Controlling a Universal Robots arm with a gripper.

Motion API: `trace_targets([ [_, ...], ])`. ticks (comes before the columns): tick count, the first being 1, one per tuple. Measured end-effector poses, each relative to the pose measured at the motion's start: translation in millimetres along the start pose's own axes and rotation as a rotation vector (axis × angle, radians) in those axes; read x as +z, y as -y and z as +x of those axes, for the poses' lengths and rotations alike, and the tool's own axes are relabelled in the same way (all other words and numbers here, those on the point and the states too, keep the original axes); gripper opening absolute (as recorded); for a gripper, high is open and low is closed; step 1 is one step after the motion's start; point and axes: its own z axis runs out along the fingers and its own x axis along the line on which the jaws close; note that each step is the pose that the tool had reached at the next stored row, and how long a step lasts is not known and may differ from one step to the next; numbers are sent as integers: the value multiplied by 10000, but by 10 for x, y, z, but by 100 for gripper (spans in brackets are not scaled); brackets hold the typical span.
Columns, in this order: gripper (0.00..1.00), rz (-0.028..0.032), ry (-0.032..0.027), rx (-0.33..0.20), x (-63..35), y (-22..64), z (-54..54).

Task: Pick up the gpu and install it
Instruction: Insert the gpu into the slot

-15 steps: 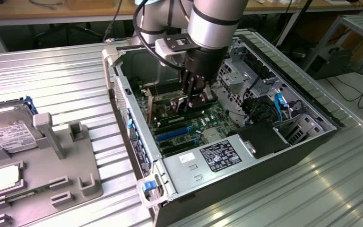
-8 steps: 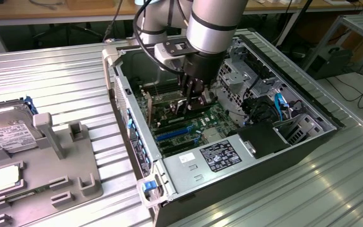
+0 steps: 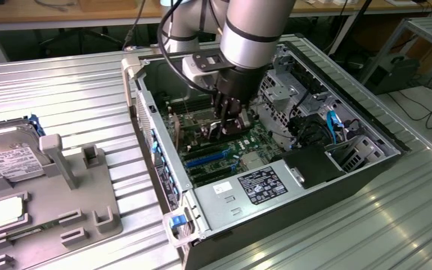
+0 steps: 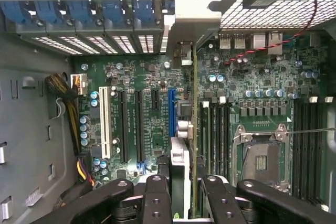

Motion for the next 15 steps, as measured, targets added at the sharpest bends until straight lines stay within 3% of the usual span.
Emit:
trace_targets([
  [15, 28, -1, -1, -1, 126, 0, 50],
])
